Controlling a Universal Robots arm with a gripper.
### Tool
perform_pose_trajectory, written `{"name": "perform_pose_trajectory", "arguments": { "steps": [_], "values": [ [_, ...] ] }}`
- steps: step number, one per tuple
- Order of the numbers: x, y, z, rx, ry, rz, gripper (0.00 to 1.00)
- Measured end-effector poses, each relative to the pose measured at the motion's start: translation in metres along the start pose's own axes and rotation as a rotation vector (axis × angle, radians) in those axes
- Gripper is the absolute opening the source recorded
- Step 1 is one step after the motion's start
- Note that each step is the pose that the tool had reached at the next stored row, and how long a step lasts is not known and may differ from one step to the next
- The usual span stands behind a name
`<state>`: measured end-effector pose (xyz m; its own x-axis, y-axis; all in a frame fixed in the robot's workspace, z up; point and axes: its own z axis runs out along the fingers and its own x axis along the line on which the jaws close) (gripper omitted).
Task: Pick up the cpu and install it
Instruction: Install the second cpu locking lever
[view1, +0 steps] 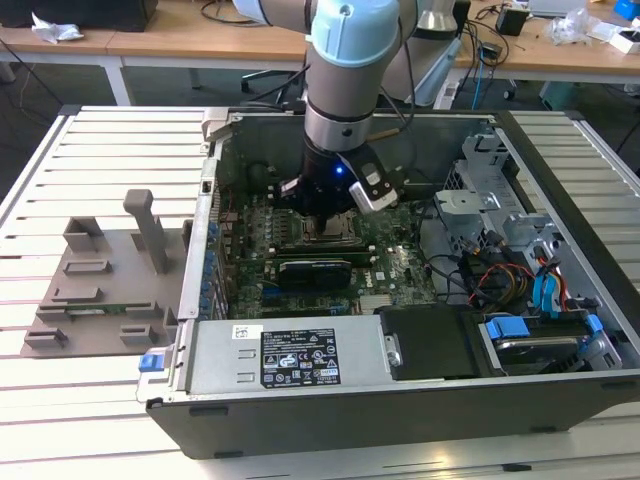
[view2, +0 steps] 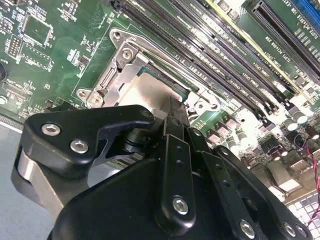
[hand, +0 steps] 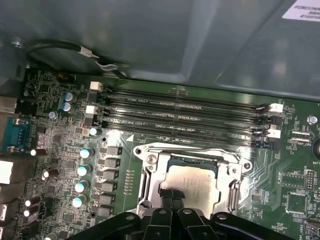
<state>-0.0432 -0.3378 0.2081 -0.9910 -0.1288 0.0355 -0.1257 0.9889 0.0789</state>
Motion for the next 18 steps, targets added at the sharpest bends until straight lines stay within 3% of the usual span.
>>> {"name": "perform_pose_trajectory", "arguments": {
  "steps": [6, 9, 14, 15, 18],
  "values": [
    [-0.0076, 0.0021, -0.0009, 0.0169, 0.0075, 0.001, 0.11],
    [-0.0128, 0.0052, -0.0019, 0.0310, 0.0139, 0.002, 0.11],
    [-0.0135, 0.0096, -0.0145, 0.0487, 0.0162, 0.003, 0.11],
    [-0.0134, 0.0111, -0.0216, 0.0539, 0.0168, 0.003, 0.11],
    [-0.0131, 0.0124, -0.0297, 0.0607, 0.0177, 0.004, 0.11]
  ]
}}
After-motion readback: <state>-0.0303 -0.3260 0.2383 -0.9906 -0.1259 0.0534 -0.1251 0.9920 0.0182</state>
